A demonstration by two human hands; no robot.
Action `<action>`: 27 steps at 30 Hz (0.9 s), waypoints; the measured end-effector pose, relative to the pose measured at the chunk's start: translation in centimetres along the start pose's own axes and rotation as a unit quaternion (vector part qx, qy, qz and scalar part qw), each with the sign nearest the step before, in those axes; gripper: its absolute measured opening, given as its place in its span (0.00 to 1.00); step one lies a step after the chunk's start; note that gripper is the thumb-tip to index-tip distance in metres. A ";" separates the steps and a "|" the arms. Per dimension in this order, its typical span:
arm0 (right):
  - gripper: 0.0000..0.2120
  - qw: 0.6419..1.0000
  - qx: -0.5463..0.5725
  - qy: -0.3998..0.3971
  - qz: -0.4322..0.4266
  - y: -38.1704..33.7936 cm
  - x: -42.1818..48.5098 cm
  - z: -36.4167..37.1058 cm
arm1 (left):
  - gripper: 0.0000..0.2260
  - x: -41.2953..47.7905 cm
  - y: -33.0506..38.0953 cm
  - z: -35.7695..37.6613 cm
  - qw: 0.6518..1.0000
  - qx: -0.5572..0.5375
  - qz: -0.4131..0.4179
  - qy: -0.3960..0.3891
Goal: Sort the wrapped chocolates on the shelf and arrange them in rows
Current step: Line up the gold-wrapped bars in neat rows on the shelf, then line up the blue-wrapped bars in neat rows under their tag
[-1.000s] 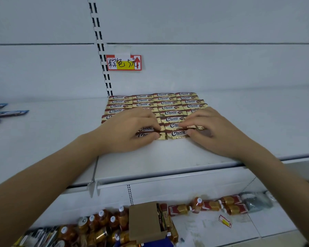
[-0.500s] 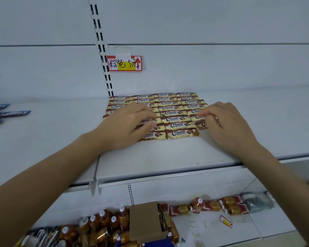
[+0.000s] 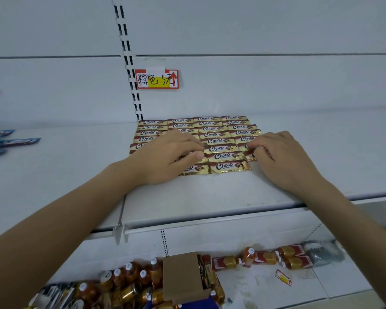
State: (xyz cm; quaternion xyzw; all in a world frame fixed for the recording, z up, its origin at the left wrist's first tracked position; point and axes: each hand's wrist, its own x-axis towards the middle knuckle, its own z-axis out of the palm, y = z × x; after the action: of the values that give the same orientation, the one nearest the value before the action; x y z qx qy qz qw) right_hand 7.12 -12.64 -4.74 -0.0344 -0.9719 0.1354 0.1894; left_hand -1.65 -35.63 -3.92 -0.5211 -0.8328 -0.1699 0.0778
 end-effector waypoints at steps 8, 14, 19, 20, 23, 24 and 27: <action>0.22 0.997 0.048 0.057 0.008 -0.3 -0.4 -0.5 | 0.25 -0.1 -0.2 0.1 0.999 0.000 0.036 0.015; 0.20 0.996 0.063 0.061 -0.005 -0.3 -0.3 -0.3 | 0.24 -0.2 -0.2 0.1 0.999 0.001 0.047 0.020; 0.18 0.983 0.132 -0.007 -0.124 -1.6 0.8 -1.0 | 0.21 -0.4 -1.1 -1.5 0.993 0.077 0.069 0.052; 0.18 0.978 0.129 -0.037 -0.160 -2.0 1.2 -1.3 | 0.20 -0.6 -1.4 -2.0 0.991 0.105 0.065 0.055; 0.20 0.954 0.114 -0.104 -0.257 -4.0 2.9 -2.1 | 0.20 -1.8 -2.2 -4.5 0.985 0.152 0.052 0.058; 0.19 0.946 0.109 -0.117 -0.281 -4.9 3.5 -2.2 | 0.20 -2.5 -2.4 -5.5 0.983 0.168 0.054 0.057; 0.19 0.925 0.091 -0.136 -0.342 -8.4 4.7 -1.8 | 0.21 -5.5 -3.5 -8.2 0.973 0.222 0.046 0.049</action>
State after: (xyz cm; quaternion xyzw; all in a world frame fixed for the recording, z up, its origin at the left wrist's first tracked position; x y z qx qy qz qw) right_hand 3.33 -19.67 0.90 0.3359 -0.9247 0.1536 0.0928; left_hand -2.74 -44.60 1.29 -0.5201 -0.8197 -0.0021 0.2398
